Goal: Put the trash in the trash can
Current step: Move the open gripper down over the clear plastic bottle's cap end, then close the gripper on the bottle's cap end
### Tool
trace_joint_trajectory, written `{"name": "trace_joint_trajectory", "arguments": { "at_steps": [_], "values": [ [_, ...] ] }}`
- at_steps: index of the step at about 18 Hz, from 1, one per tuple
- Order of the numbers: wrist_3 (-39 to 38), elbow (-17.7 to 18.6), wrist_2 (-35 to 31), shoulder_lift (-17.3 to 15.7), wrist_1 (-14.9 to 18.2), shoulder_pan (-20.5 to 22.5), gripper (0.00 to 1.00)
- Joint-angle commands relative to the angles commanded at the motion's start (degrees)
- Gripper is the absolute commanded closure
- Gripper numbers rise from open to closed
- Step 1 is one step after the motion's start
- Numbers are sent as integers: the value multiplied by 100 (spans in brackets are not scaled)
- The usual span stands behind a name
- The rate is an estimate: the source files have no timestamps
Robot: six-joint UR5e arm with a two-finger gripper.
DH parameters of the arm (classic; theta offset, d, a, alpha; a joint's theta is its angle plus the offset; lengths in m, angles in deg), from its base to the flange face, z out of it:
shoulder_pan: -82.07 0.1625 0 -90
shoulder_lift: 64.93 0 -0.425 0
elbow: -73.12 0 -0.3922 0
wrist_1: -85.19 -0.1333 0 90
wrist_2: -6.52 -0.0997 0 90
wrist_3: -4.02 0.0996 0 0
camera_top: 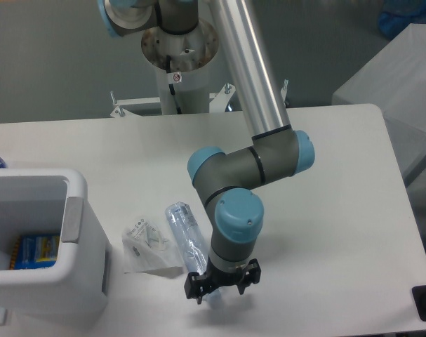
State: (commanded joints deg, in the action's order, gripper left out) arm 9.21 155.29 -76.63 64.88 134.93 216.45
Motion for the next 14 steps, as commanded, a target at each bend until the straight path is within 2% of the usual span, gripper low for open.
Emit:
{"name": "trace_joint_trajectory", "arguments": {
  "at_steps": [14],
  "values": [
    [18, 290, -123, -27, -17, -150, 0]
  ]
}}
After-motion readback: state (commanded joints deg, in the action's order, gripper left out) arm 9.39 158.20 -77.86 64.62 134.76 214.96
